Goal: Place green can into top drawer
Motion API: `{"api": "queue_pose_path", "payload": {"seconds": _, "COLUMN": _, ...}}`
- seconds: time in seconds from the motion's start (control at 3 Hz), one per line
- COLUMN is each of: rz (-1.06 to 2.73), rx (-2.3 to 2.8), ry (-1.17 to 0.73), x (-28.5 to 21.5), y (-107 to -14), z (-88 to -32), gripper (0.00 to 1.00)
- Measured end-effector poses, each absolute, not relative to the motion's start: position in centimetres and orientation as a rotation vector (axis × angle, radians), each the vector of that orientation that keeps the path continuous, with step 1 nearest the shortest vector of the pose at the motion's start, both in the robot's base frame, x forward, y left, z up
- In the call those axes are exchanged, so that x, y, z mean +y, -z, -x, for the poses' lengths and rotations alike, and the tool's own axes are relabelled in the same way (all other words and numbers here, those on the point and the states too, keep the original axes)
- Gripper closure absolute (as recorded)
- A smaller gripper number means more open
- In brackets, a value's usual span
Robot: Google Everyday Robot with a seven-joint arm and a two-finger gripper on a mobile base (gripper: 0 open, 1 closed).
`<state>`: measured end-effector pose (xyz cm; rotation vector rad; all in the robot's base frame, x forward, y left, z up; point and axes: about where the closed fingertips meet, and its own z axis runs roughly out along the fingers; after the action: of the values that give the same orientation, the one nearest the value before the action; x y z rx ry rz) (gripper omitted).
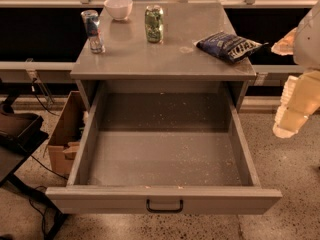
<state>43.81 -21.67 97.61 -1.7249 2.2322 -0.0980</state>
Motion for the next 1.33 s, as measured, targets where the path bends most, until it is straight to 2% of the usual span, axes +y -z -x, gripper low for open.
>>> {"api": "queue_pose_path", "payload": {"seconds": 0.33, "rz": 1.725, "rx": 2.232, "ry": 0.098, "x": -21.7, "y": -97.6, "z": -43.8, "gripper": 0.00}}
{"api": "queue_pose_path", "payload": {"seconds": 0.67, "rz": 1.687, "rx": 2.139, "ry": 0.073, "x": -21.0, "y": -97.5, "z": -47.1, "gripper": 0.00}}
{"api": "queue_pose_path", "payload": {"seconds": 1.33, "rz": 1.434, "rx": 1.853, "ry": -0.156, "x": -17.7, "y": -97.3, "z": -59.1, "gripper": 0.00}}
